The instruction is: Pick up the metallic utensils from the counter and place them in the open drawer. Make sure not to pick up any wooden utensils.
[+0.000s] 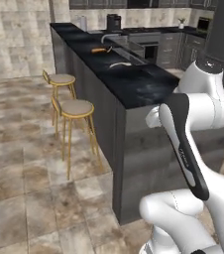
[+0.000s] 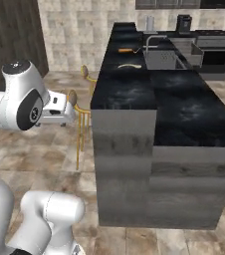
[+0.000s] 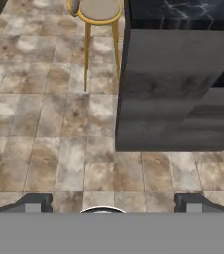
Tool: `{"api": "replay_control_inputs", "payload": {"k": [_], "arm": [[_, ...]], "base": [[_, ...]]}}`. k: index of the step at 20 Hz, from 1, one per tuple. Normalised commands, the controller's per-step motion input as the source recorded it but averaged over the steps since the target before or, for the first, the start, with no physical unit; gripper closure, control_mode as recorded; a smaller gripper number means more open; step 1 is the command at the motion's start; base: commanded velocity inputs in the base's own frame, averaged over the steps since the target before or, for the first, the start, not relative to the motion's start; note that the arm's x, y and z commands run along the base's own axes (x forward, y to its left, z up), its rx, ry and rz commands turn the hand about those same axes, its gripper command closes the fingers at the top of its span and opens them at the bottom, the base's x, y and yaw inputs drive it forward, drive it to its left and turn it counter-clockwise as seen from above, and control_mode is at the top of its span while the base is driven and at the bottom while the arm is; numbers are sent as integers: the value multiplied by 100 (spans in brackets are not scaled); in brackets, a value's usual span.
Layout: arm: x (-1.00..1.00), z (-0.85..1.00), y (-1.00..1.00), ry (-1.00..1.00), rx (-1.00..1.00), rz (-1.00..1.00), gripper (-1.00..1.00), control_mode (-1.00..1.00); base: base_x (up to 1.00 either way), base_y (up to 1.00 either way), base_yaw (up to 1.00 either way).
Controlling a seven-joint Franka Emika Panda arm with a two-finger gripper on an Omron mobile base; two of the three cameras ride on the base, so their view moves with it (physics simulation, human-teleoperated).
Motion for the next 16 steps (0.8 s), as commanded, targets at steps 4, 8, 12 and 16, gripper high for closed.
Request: {"api": "replay_control_inputs", "payload": {"k": [4,8,12,16], "arm": [[0,0,0,0,0,0,-100,100],[0,0,0,0,0,0,-100,100],[0,0,0,0,0,0,-100,100],[0,0,0,0,0,0,-100,100]], "base": [[13,100,-28],[16,100,-45],[22,100,-56],[20,100,-56]]}}
